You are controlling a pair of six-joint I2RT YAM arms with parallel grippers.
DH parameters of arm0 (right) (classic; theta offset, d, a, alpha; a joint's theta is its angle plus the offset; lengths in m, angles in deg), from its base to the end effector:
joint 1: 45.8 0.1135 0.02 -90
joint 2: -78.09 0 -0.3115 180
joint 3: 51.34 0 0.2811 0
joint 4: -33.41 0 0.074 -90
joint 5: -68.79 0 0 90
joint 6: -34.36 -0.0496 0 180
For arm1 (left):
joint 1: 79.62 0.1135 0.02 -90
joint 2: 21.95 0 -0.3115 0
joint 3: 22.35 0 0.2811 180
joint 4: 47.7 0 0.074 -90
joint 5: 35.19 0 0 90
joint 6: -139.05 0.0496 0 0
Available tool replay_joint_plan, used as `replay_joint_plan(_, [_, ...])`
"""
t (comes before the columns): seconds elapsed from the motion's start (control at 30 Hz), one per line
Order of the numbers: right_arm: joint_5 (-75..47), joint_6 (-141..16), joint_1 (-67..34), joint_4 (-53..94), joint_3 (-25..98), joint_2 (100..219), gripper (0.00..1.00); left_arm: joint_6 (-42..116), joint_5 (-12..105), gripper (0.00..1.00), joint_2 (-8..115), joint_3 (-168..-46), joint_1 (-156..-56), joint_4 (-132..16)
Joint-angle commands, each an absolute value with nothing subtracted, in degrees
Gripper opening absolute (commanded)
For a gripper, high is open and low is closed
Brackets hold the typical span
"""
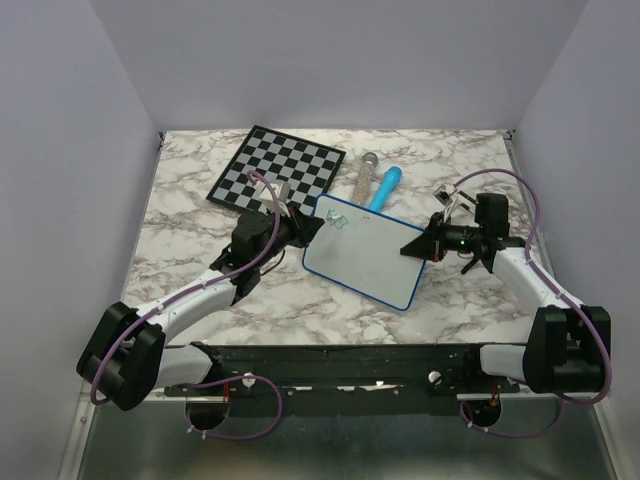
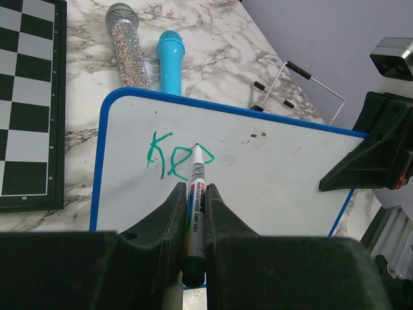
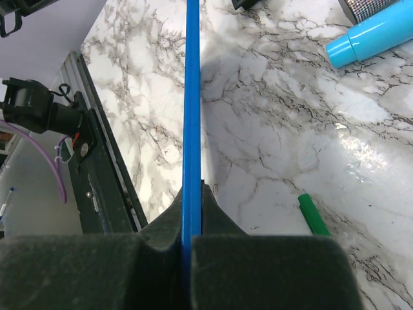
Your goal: Write a sentence on the whiteboard
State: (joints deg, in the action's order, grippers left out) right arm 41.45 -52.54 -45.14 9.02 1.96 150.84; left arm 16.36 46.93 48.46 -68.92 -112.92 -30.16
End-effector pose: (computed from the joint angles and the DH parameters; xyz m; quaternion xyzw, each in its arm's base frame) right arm 0.2620 0.0471 0.2504 -0.2295 0.7787 0.4711 0.3450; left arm 0.2429 -0.1677 0.2798 0.0498 0.7429 -0.4054 0.5304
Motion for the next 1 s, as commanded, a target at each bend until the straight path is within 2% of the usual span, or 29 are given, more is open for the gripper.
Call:
replay_joint_plan(0.0, [41.7,-50.7,-44.7,8.8,3.4,150.2,0.01,17.3,49.4,0.00,47.4,-68.2,-111.9,-32.2])
replay_joint_plan(0.43, [41.6,-50.7,-44.7,8.8,3.4,150.2,0.01,17.1,42.9,0.00,49.1,-67.5,-111.3,-33.0])
replay_joint_plan(0.97, [41.7,-50.7,-44.7,8.8,3.4,150.2,0.01,17.7,40.7,0.00,48.8,-66.4,-111.4,-36.1])
